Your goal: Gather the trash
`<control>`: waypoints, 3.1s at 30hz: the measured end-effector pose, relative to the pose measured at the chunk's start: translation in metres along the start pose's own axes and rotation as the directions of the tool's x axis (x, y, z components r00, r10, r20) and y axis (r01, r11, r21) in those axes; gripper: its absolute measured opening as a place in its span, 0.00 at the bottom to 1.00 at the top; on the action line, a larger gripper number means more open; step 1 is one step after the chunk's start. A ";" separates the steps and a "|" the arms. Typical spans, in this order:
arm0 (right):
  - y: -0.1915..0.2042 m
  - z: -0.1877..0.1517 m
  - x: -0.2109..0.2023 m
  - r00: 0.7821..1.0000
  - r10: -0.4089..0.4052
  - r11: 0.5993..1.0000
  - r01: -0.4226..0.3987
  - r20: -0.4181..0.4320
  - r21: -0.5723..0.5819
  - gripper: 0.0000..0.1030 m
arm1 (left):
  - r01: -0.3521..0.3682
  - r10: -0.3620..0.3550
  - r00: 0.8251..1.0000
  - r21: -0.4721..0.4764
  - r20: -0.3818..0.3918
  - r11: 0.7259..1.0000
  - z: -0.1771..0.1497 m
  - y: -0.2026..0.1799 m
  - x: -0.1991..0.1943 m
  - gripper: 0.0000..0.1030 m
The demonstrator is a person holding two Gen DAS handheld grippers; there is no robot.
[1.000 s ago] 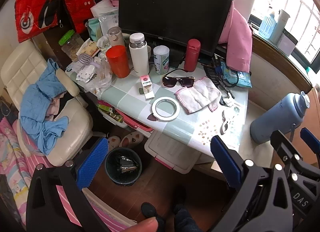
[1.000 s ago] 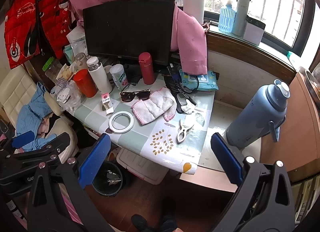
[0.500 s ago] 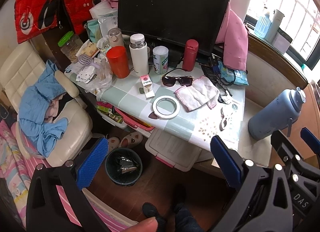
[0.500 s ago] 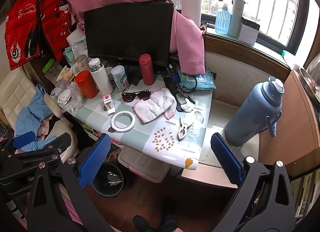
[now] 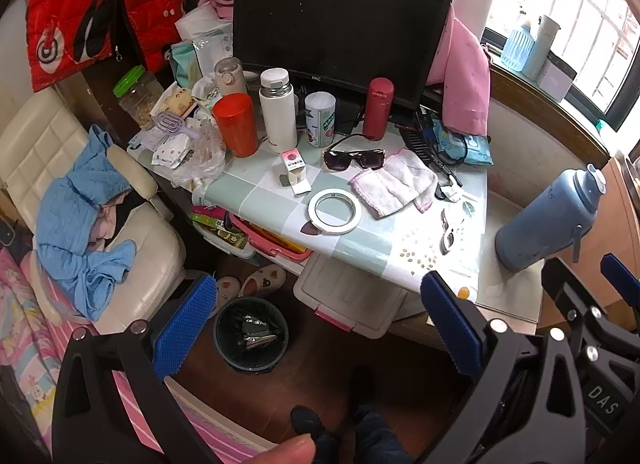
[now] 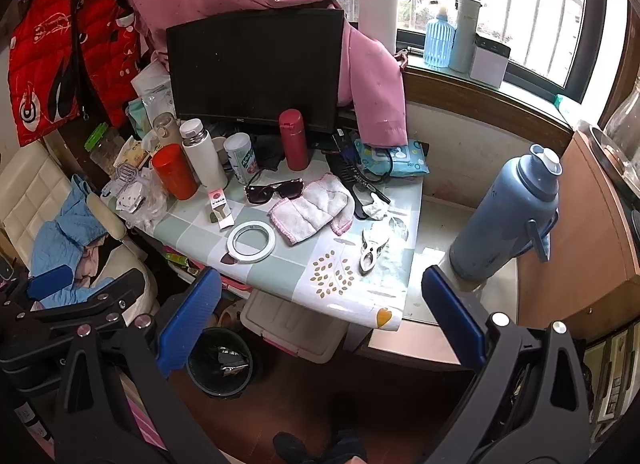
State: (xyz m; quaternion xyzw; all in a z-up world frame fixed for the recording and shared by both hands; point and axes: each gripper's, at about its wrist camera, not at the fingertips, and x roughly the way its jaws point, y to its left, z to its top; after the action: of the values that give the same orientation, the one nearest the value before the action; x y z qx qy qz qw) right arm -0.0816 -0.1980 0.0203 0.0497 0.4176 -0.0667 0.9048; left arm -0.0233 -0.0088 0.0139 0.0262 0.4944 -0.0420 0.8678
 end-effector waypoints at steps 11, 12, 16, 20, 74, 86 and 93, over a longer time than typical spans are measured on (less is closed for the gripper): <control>0.003 -0.003 -0.001 1.000 -0.003 1.000 0.003 0.003 0.002 0.96 | 0.005 -0.005 1.000 -0.006 0.001 1.000 -0.005 0.001 0.001 0.96; 0.003 -0.003 -0.001 1.000 -0.002 1.000 0.002 0.001 0.003 0.96 | 0.007 -0.007 1.000 -0.006 -0.001 1.000 -0.005 0.002 0.002 0.96; 0.002 -0.002 0.002 1.000 -0.002 1.000 0.002 -0.005 0.009 0.96 | 0.018 -0.018 1.000 -0.004 -0.013 1.000 -0.004 0.004 0.010 0.96; -0.005 -0.002 0.015 1.000 0.002 1.000 -0.002 -0.024 0.022 0.96 | 0.049 -0.049 0.998 -0.002 -0.033 0.999 -0.003 0.004 0.031 0.96; -0.097 -0.038 0.384 0.922 -0.094 0.966 0.176 -0.375 0.191 0.80 | 0.260 -0.168 0.929 0.256 -0.330 0.931 0.094 -0.151 0.432 0.94; -0.095 -0.039 0.383 0.933 -0.106 0.963 0.182 -0.344 0.198 0.74 | 0.205 -0.119 0.954 0.308 -0.276 0.929 0.086 -0.167 0.430 0.75; -0.100 -0.040 0.379 0.938 -0.115 0.959 0.191 -0.327 0.211 0.60 | 0.186 -0.108 0.961 0.306 -0.256 0.934 0.084 -0.160 0.421 0.60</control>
State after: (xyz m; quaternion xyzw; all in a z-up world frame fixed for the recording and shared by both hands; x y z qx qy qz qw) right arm 0.1159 -0.3209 -0.2976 0.1356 0.5467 -0.1783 0.8068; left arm 0.2464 -0.1956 -0.3061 0.1371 0.5803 -0.1853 0.7811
